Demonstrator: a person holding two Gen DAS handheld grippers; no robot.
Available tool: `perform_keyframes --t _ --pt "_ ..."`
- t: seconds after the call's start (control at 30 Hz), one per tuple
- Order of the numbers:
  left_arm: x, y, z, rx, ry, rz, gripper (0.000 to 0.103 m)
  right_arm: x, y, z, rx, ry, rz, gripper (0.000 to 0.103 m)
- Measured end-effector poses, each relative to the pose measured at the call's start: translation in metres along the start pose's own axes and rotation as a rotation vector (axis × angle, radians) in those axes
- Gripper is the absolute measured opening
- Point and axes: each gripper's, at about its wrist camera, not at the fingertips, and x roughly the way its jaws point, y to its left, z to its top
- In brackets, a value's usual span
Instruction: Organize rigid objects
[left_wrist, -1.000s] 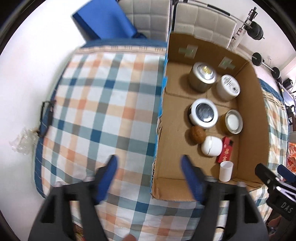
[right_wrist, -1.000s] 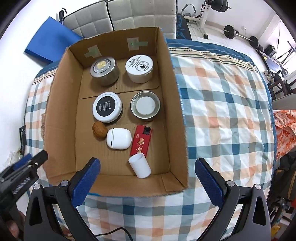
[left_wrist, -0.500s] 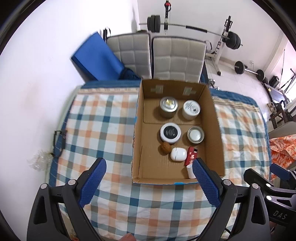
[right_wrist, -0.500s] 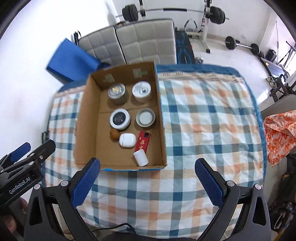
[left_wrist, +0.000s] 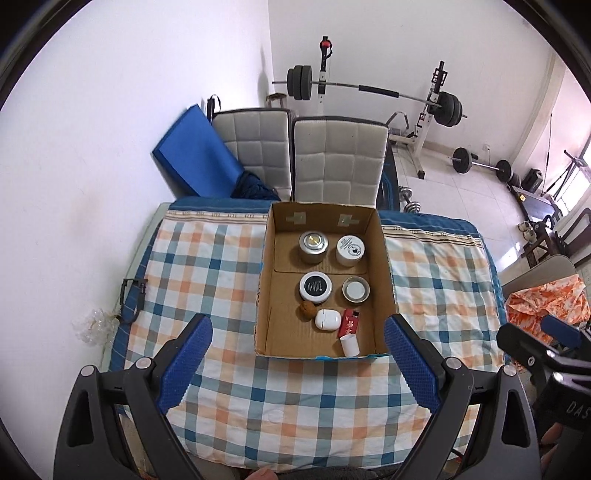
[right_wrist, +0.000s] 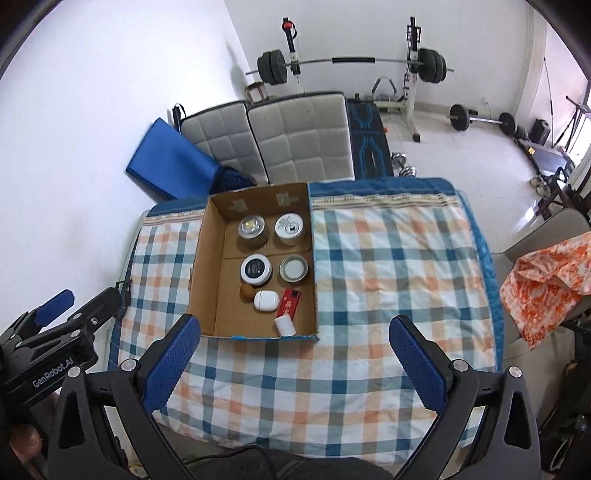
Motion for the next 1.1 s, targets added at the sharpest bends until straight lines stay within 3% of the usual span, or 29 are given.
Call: perform_keyframes --t 1.1 --pt "-0.029 -0.014 -0.014 0.024 0.001 -0.047 0.095 -0.043 -0.003 -0.011 0.034 -0.063 -0.064 0.103"
